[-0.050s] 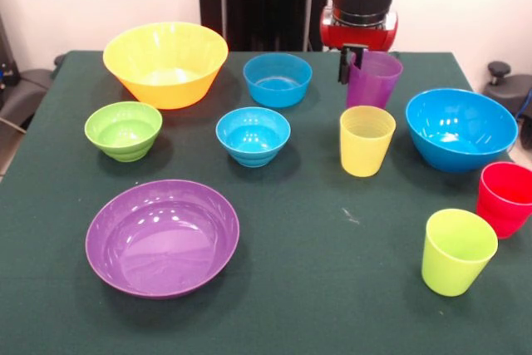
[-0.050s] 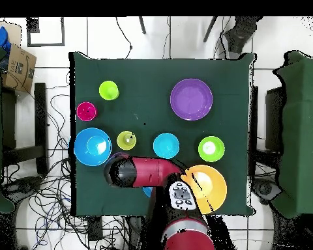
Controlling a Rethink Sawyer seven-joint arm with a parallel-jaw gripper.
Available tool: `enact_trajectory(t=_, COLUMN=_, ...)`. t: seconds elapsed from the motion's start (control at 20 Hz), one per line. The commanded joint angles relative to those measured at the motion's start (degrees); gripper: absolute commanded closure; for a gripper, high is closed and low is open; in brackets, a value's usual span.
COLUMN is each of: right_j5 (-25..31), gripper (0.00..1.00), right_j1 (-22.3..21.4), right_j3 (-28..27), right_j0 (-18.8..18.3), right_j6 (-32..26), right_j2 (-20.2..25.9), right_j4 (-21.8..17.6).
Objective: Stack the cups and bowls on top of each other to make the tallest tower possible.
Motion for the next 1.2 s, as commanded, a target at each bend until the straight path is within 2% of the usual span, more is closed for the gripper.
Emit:
enact_trajectory(t=0.05, right_j5=7.32, gripper=1.00, right_j1=-3.39, right_j3=0.90, right_j0=-0.85, right_j6=0.15, right_j2=5.17, right_j4=-1.50)
enact_trajectory(t=0.85, right_j5=12.89, gripper=1.00, right_j1=-7.83, right_j3=1.68, right_j0=-0.79, right_j6=0.76, right_j2=6.60, right_j4=-0.06)
enact_trajectory(t=1.2, right_j5=12.81, gripper=1.00, right_j1=-7.99, right_j3=1.78, right_j0=-0.63, right_j6=1.09, right_j2=6.60, right_j4=-0.34)
